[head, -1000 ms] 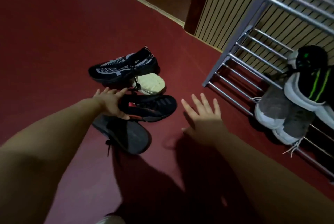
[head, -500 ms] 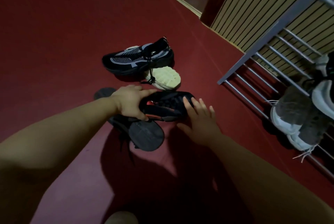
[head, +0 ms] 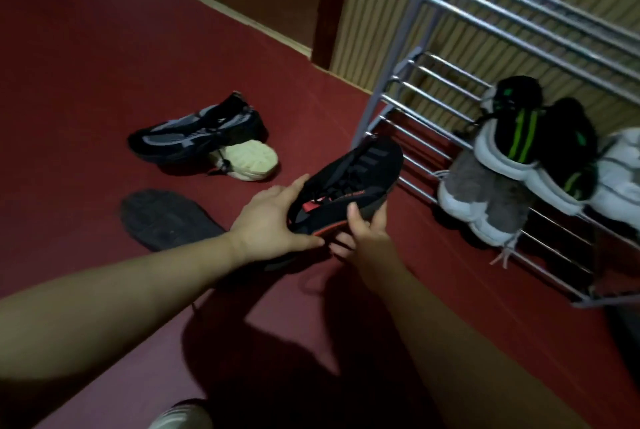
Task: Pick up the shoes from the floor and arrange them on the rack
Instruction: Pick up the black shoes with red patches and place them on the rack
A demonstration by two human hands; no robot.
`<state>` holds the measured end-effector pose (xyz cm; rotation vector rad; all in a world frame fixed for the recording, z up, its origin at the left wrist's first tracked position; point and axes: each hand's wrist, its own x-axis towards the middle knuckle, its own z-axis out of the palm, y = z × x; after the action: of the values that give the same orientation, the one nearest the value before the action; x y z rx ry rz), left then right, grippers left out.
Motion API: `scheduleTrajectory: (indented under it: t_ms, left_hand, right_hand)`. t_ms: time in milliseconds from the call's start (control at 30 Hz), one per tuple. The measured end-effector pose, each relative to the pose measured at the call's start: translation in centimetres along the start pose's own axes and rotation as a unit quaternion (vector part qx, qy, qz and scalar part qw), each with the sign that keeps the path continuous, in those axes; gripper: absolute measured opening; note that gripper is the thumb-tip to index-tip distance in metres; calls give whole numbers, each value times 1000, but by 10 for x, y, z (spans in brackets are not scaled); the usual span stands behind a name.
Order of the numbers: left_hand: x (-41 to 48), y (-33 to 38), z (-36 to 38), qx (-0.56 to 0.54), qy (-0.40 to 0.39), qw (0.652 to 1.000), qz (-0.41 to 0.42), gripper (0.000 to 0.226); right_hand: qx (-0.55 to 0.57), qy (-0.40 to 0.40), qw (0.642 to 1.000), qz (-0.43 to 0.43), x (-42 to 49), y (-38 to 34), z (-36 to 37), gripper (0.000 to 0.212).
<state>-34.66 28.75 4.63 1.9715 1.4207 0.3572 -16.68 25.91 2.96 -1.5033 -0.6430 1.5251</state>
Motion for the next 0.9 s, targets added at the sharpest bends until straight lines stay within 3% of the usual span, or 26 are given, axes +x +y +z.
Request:
scheduleTrajectory:
  t_ms: [100, 200, 300, 400, 467, 633, 800, 833, 900]
  left_hand:
    - [-3, 25, 29, -41, -44, 997, 41, 121]
    - [-4, 36, 52, -58, -154, 981, 99, 123]
    - [-3, 47, 59, -117, -256, 956, 85, 104]
    - [-3, 48, 61, -251, -303, 918, 56, 92]
    - [-6, 41, 54, -309, -302, 901, 43, 93]
    - [-32, 5, 18, -384, -249, 889, -7, 120]
    - [-71, -33, -32, -429, -131, 892, -52, 113]
    - [-80, -43, -42, -426, -108, 896, -63, 111]
    - [-96, -61, -63, -403, -62, 910, -78, 109]
  right_hand:
    - [44, 39, 996, -66, -10, 8, -31, 82]
    - [37, 68, 991, -107, -25, 20, -72, 95]
    - [60, 63, 993, -74, -33, 24, -100, 81]
    - [90, 30, 994, -60, -27, 26, -107, 75]
    - [85, 7, 994, -74, -22, 24, -97, 71]
    - [63, -38, 997, -34, -3, 20, -39, 48]
    - [73, -28, 994, 79, 2, 25, 45, 57]
    - [27, -13, 998, 61, 2, 31, 60, 54]
    - [-189, 13, 981, -33, 0, 49, 84, 68]
